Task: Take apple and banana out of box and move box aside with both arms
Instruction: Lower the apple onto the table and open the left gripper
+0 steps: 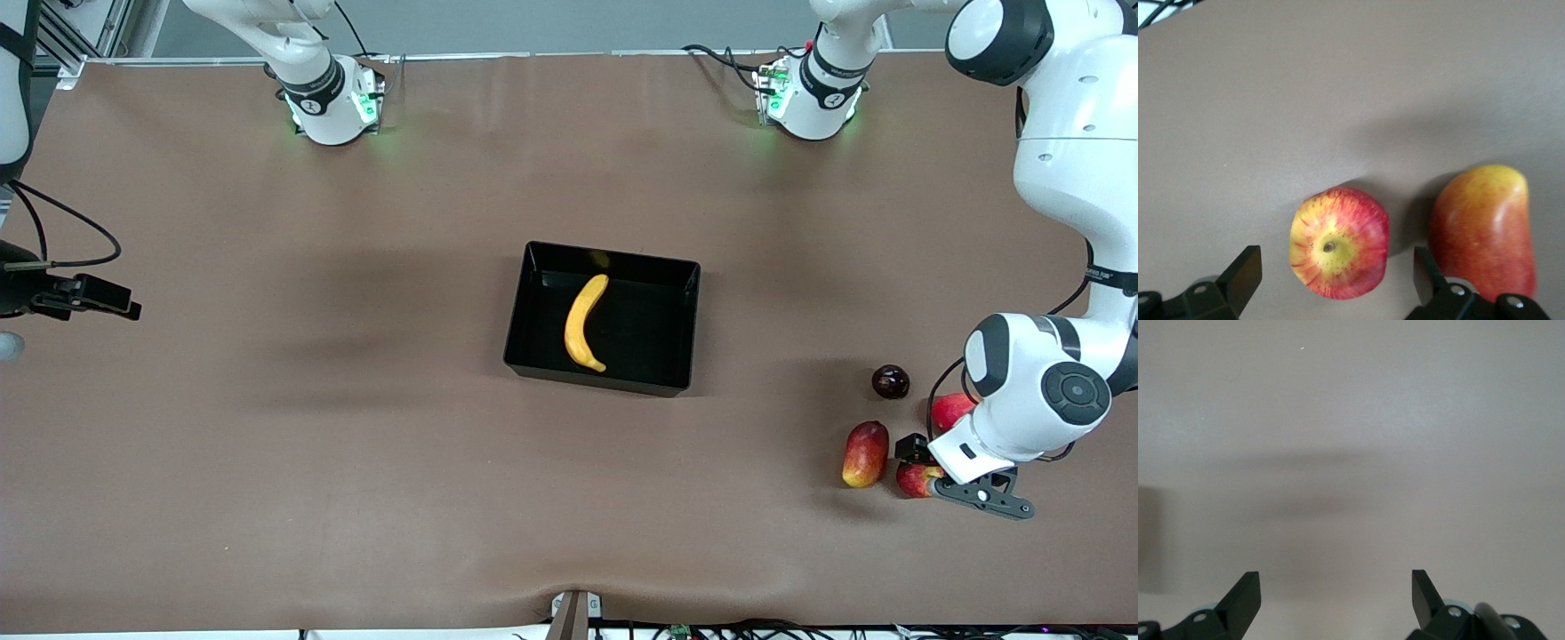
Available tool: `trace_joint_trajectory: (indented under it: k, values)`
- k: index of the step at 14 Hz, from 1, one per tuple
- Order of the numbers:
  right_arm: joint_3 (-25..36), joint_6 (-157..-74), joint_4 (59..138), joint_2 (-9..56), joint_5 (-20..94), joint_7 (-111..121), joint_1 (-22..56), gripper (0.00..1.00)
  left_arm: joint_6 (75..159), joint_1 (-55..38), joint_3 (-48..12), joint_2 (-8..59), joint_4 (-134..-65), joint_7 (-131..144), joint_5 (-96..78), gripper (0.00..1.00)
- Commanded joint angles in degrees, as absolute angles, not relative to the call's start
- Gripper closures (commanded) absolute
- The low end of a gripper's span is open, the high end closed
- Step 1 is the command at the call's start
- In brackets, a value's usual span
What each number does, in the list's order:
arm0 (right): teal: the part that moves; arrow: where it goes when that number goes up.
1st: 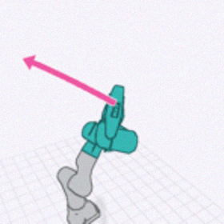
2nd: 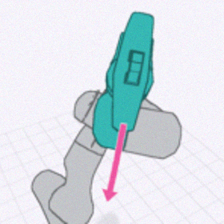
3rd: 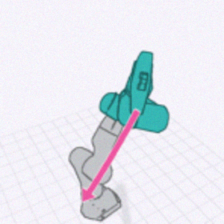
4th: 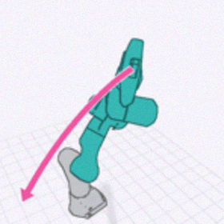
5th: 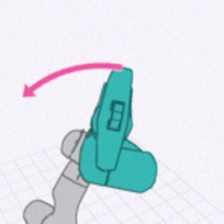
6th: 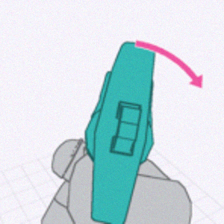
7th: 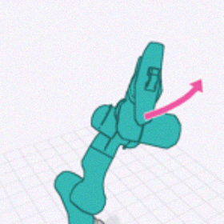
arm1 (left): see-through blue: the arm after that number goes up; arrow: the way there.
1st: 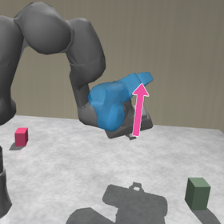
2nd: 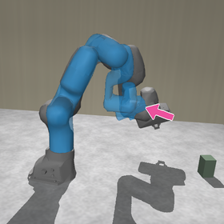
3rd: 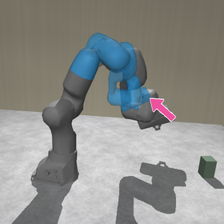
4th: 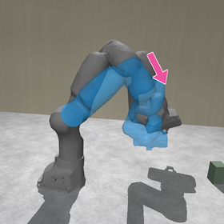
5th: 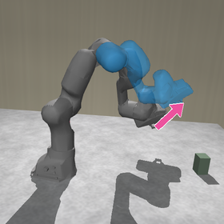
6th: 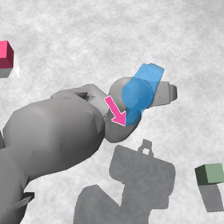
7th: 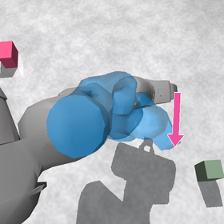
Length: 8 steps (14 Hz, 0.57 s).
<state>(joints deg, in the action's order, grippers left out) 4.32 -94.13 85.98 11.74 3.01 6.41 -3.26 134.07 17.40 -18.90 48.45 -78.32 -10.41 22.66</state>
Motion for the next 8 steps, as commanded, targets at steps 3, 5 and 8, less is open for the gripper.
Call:
trace_joint_trajectory:
  k: [3,5,8]
  values:
    - [4.0,-93.6,84.6,12.1,3.7,5.6,-3.2,0.0,122.6,16.5,-24.6,41.9,-79.5,-7.7,21.6,0.0]
    - [4.0,-93.6,84.6,12.1,3.6,5.6,-3.1,0.0,118.1,16.6,-28.9,40.0,-80.3,-4.5,21.6,0.0]
    - [4.0,-93.6,84.6,12.1,3.6,5.6,-3.1,0.0,113.6,15.5,-33.6,37.2,-82.3,4.4,21.7,0.0]
